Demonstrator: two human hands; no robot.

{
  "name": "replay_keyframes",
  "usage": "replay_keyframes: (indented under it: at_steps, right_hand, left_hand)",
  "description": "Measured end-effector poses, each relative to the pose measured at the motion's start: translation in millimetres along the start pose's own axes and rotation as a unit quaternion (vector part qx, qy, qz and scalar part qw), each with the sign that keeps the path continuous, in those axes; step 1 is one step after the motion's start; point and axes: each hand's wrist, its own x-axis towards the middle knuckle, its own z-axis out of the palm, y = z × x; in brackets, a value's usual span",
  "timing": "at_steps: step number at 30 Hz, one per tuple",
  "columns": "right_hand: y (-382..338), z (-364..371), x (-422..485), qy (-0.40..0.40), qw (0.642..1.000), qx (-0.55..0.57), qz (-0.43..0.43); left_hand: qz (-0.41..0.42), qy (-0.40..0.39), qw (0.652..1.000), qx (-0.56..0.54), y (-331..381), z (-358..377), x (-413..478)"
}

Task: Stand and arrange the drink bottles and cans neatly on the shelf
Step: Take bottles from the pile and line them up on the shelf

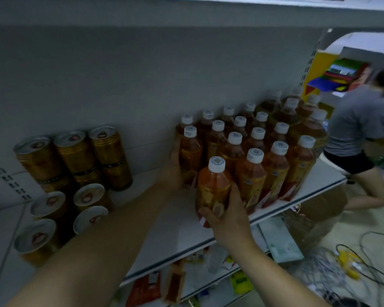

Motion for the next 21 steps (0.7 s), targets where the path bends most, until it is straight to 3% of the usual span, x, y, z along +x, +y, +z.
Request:
replay_keyframes:
  at_steps: [3, 6, 9, 12, 14, 18, 21]
  right_hand:
    - [-2, -2, 1, -0.001, 1.0, 0.0, -0.009]
    - [-9, -19, -1, -0.017, 0.999, -0.029, -0.041]
    - [-24, -48, 2, 0.001, 0.99, -0.06, -0.127]
    - [-45, -80, 28, 0.043, 0.953, -0.108, -0.281]
    - [-57, -96, 58, 0.048, 0.927, -0.179, -0.326]
    - [-70, -125, 111, -0.095, 0.889, -0.4, -0.203]
    - [-70, -130, 127, -0.187, 0.872, -0.427, -0.153]
  left_hand:
    - [0.039, -0.04, 0.994, -0.097, -2, -9, -8]
    - [0.012, 0.008, 0.988, -0.153, 10, -16, -35]
    - [0.006, 0.053, 0.994, -0.094, 14, -10, -79]
    - [-0.027, -0.041, 0.991, -0.123, 18, 11, -109]
    - [-0.038, -0.07, 0.991, -0.107, 27, 26, -115]
    - [-0.071, 0.013, 0.994, -0.08, 40, 50, -118]
    - [-0.098, 0.056, 0.989, -0.092, 44, 61, -119]
